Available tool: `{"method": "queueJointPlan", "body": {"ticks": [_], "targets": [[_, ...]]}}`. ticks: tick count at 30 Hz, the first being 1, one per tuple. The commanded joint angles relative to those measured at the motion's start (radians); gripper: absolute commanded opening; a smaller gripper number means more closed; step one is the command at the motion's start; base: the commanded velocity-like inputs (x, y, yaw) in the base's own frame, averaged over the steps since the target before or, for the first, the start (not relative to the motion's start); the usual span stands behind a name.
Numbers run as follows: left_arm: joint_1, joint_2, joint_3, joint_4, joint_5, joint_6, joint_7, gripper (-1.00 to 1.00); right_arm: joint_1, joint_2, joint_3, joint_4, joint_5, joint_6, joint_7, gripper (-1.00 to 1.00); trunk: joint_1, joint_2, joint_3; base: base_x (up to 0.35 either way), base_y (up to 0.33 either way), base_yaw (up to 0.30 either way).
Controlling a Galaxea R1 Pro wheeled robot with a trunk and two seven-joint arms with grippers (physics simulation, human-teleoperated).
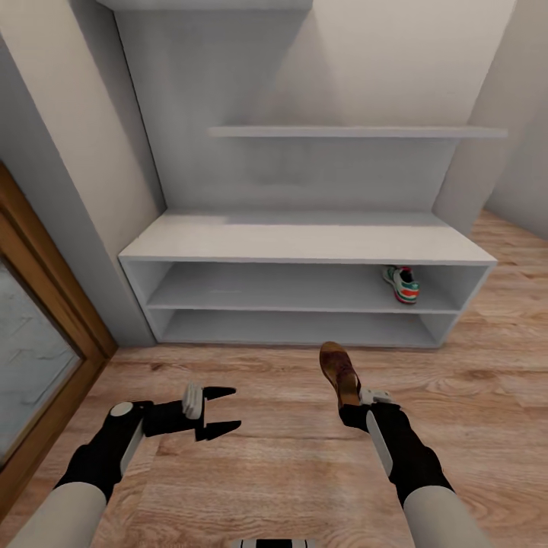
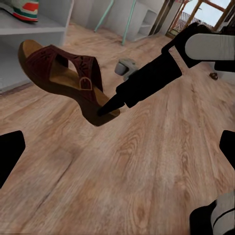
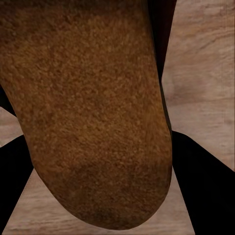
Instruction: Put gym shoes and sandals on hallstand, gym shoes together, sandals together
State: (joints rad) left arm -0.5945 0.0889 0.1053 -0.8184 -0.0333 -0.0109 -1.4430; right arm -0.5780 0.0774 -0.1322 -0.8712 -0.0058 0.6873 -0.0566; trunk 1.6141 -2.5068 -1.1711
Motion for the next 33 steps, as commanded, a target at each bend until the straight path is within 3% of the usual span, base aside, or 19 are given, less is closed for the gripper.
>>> {"method": "queueJointPlan", "body": {"ticks": [1, 14, 18, 20, 26, 33], "targets": [[-0.001, -0.004, 0.002, 0.0, -0.004, -0.001, -0.004, 1.0, 0.0, 0.001, -0.002, -0.002, -0.001, 0.005, -0.003, -1.0, 0.0, 0.0, -0.002, 0.0, 0.0, 0.239], [-0.001, -0.008, 0.004, -0.002, -0.005, -0.001, -0.005, 1.0, -0.005, 0.001, -0.002, 0.0, 0.003, -0.003, -0.008, -1.0, 0.0, 0.0, -0.008, 0.0, 0.0, 0.109], [-0.001, -0.008, 0.004, -0.002, -0.005, -0.001, -0.005, 1.0, -0.056, 0.001, -0.003, -0.018, 0.003, -0.003, -0.009, -1.0, 0.0, 0.0, -0.008, 0.0, 0.0, 0.001], [-0.001, -0.008, 0.004, -0.002, -0.005, -0.001, -0.005, 1.0, -0.113, 0.001, -0.003, -0.031, 0.003, -0.003, -0.009, -1.0, 0.0, 0.0, -0.008, 0.0, 0.0, 0.0], [-0.001, -0.008, 0.003, -0.002, -0.005, -0.001, -0.005, 1.0, -0.124, 0.0, -0.002, -0.038, 0.001, -0.01, -0.005, -1.0, 0.0, 0.0, -0.008, 0.0, 0.0, 0.0], [-0.001, -0.008, 0.003, -0.003, -0.005, -0.001, -0.005, 1.0, -0.125, 0.001, 0.0, -0.042, 0.0, -0.069, -0.006, -1.0, 0.0, 0.0, -0.008, 0.0, 0.0, 0.0]]}}
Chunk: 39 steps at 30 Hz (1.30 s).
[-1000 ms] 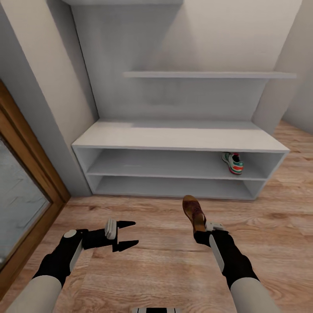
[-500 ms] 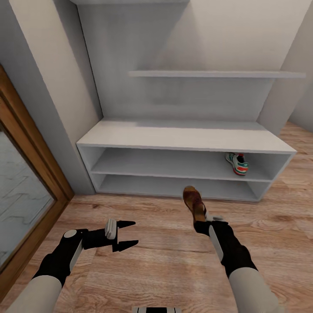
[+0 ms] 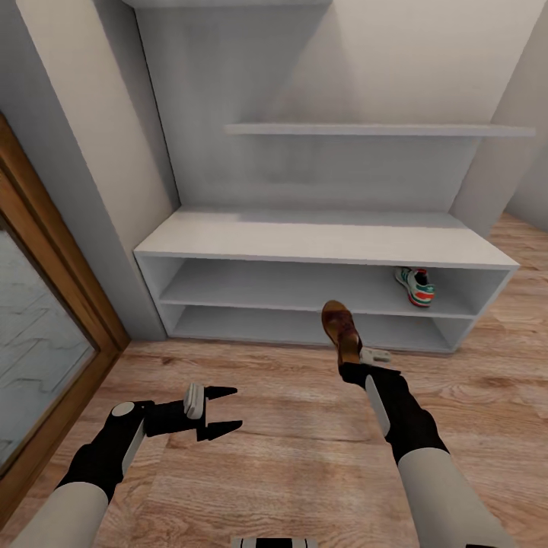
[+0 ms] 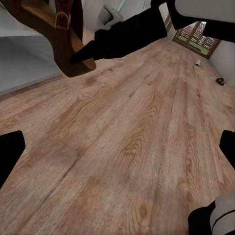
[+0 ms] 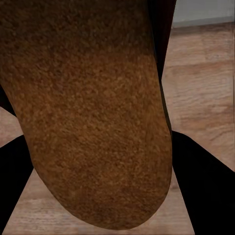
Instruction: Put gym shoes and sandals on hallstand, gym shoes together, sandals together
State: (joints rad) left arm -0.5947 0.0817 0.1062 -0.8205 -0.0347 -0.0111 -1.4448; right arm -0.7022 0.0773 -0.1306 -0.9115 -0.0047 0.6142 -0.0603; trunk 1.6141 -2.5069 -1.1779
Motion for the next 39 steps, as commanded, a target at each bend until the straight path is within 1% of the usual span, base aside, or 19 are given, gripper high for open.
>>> {"method": "queueJointPlan", "body": {"ticks": [1, 5, 21, 28, 30, 34, 39], "targets": [[0.0, 0.0, 0.002, 0.0, -0.004, -0.001, -0.003, 1.0, 0.0, 0.001, -0.002, -0.003, -0.001, -0.003, -0.002, -1.0, 0.0, 0.0, -0.001, 0.0, 0.0, 0.0], [0.0, 0.0, 0.001, -0.001, -0.004, -0.001, -0.004, 1.0, 0.0, 0.001, -0.001, -0.006, 0.0, -0.018, -0.003, -1.0, 0.0, 0.0, -0.001, 0.0, 0.0, 0.0], [0.0, 0.0, 0.002, -0.002, -0.004, -0.001, -0.005, 1.0, 0.0, 0.001, -0.003, -0.005, 0.0, -0.027, -0.003, -1.0, 0.0, 0.0, -0.001, 0.0, 0.0, 0.0], [0.0, 0.0, 0.001, -0.002, -0.004, 0.0, -0.005, 1.0, 0.0, 0.002, -0.001, -0.004, -0.002, -0.113, -0.003, -1.0, 0.0, 0.0, -0.001, 0.051, 0.032, 0.0], [0.0, 0.0, 0.001, -0.002, -0.004, 0.0, -0.005, 1.0, 0.0, 0.002, -0.001, -0.002, -0.003, -0.119, -0.002, -1.0, 0.0, 0.0, -0.001, 0.211, 0.159, 0.0], [0.0, -0.001, -0.009, -0.002, -0.004, 0.0, -0.005, 1.0, 0.0, 0.001, -0.001, 0.008, -0.002, -0.126, -0.001, -1.0, 0.0, 0.0, -0.001, 0.19, 0.139, 0.0], [0.0, -0.001, -0.032, -0.002, -0.003, 0.0, -0.005, 1.0, 0.0, 0.001, -0.002, 0.016, -0.003, -0.128, -0.001, -1.0, 0.0, 0.0, -0.001, 0.045, 0.031, 0.0]]}}
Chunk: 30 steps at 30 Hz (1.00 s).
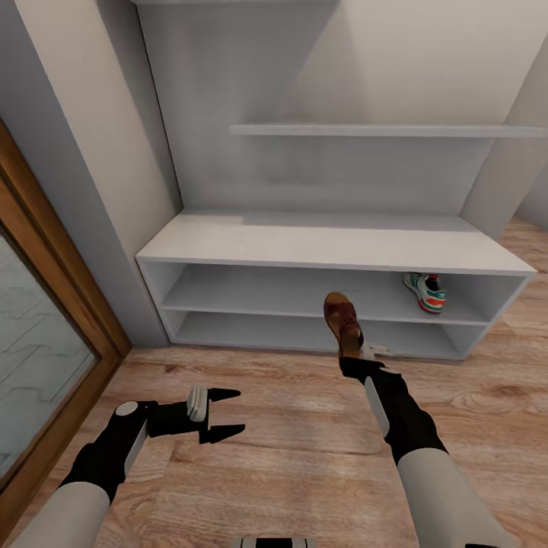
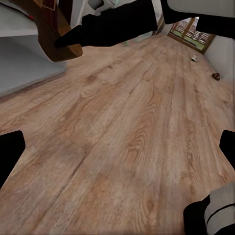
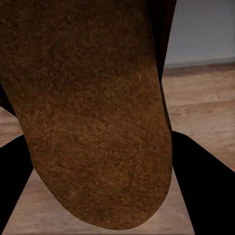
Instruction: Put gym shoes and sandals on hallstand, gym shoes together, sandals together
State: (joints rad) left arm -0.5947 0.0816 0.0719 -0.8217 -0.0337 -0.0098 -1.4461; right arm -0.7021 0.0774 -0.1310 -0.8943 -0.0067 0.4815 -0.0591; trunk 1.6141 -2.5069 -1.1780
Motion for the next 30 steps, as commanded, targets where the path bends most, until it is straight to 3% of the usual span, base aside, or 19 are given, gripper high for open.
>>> {"method": "queueJointPlan", "body": {"ticks": [1, 4, 7, 8, 12, 30], "targets": [[0.0, 0.0, 0.001, -0.001, -0.003, -0.001, -0.004, 1.0, 0.0, 0.001, -0.002, 0.002, -0.001, 0.005, -0.002, -1.0, 0.0, 0.0, -0.001, 0.014, 0.01, 0.0], [0.0, -0.001, -0.002, -0.001, -0.003, -0.001, -0.004, 1.0, 0.0, 0.001, -0.003, 0.047, -0.001, -0.009, -0.002, -1.0, 0.0, 0.0, -0.001, 0.006, 0.005, 0.0], [0.0, 0.0, -0.002, -0.001, -0.003, -0.001, -0.004, 1.0, 0.0, 0.001, -0.003, 0.129, 0.0, -0.072, -0.002, -1.0, 0.0, 0.0, -0.001, 0.002, 0.001, 0.0], [0.0, 0.0, -0.003, -0.001, -0.003, -0.001, -0.004, 1.0, 0.0, 0.001, -0.004, 0.166, 0.0, -0.124, -0.002, -1.0, 0.0, 0.0, -0.001, 0.0, 0.0, 0.0], [0.0, -0.001, -0.003, -0.001, -0.003, -0.001, -0.004, 1.0, 0.0, 0.001, -0.004, 0.199, 0.0, -0.181, -0.002, -1.0, 0.0, 0.0, -0.001, 0.0, 0.0, 0.0], [0.0, 0.0, -0.003, -0.001, -0.003, -0.001, -0.004, 1.0, 0.0, 0.001, -0.004, 0.213, 0.001, -0.198, -0.002, -1.0, 0.0, 0.0, -0.001, 0.023, 0.0, 0.0]]}}
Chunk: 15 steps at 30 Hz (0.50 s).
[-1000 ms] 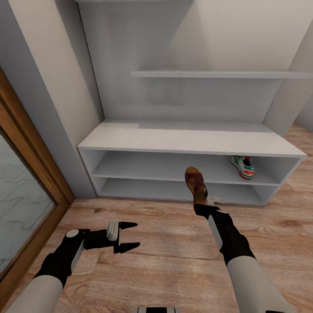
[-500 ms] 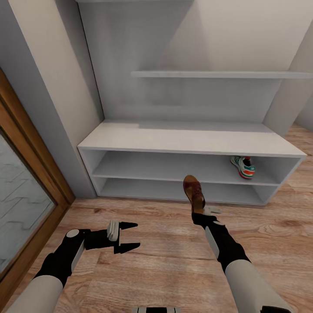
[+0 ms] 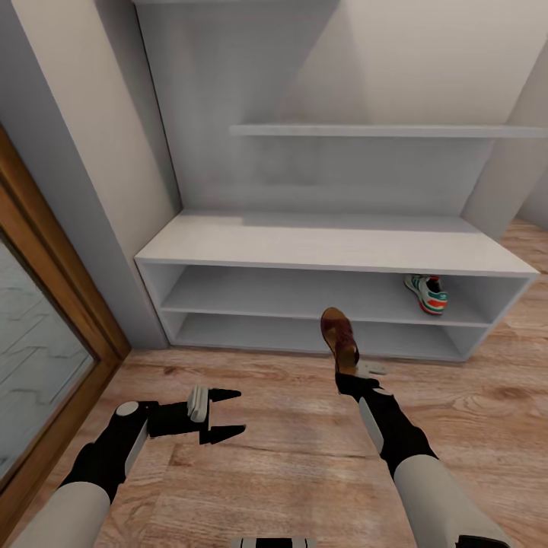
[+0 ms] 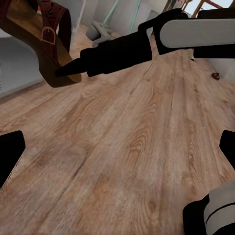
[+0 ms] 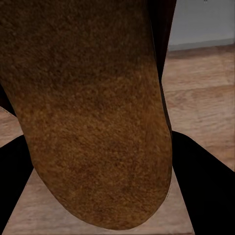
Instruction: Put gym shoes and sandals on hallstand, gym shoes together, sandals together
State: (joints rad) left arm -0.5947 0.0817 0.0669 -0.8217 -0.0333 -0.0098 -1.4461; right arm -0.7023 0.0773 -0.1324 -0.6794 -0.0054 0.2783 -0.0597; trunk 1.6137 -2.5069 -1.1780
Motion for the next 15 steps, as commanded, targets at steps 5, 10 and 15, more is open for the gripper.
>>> {"method": "queueJointPlan", "body": {"ticks": [5, 10, 15], "targets": [[0.0, -0.002, -0.006, -0.001, -0.004, -0.001, -0.004, 1.0, 0.0, 0.001, -0.003, -0.002, 0.0, 0.005, -0.002, -1.0, 0.0, 0.0, -0.001, 0.283, 0.033, 0.0], [0.0, -0.002, -0.018, -0.001, -0.003, -0.001, -0.004, 1.0, 0.0, 0.001, -0.003, -0.003, 0.001, 0.004, -0.003, -1.0, 0.0, 0.0, -0.001, 0.331, 0.127, 0.0], [0.0, -0.002, -0.019, -0.001, -0.002, -0.001, -0.004, 1.0, 0.0, 0.001, -0.001, -0.003, -0.001, 0.005, -0.003, -1.0, 0.0, 0.0, -0.001, 0.31, 0.146, 0.0]]}}
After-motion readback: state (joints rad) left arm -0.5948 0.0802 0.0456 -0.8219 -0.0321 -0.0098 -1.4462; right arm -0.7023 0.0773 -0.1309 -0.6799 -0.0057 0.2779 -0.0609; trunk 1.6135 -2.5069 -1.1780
